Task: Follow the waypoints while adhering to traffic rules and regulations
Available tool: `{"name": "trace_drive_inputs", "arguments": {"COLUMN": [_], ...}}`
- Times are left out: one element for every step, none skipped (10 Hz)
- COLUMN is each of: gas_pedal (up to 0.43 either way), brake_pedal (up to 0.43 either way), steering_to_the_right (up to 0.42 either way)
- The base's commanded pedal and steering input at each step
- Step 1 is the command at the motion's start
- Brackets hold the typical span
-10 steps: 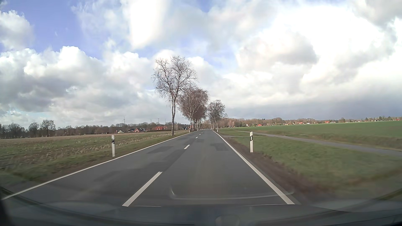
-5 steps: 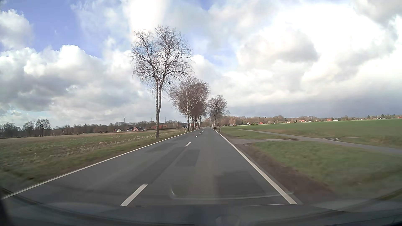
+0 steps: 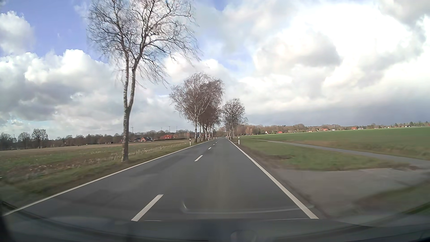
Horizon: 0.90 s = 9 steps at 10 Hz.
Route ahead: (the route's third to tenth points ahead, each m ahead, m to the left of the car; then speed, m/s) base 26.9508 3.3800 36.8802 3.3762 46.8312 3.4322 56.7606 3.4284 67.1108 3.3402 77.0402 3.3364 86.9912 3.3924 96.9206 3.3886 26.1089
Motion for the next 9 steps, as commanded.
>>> {"name": "trace_drive_inputs", "arguments": {"gas_pedal": [0.248, 0.248, 0.248, 0.248, 0.248, 0.228, 0.228, 0.228, 0.228], "brake_pedal": [0.0, 0.0, 0.0, 0.0, 0.0, 0.0, 0.0, 0.0, 0.0], "steering_to_the_right": [-0.004, -0.004, -0.004, -0.004, -0.004, -0.005, -0.007, -0.007, -0.007]}}
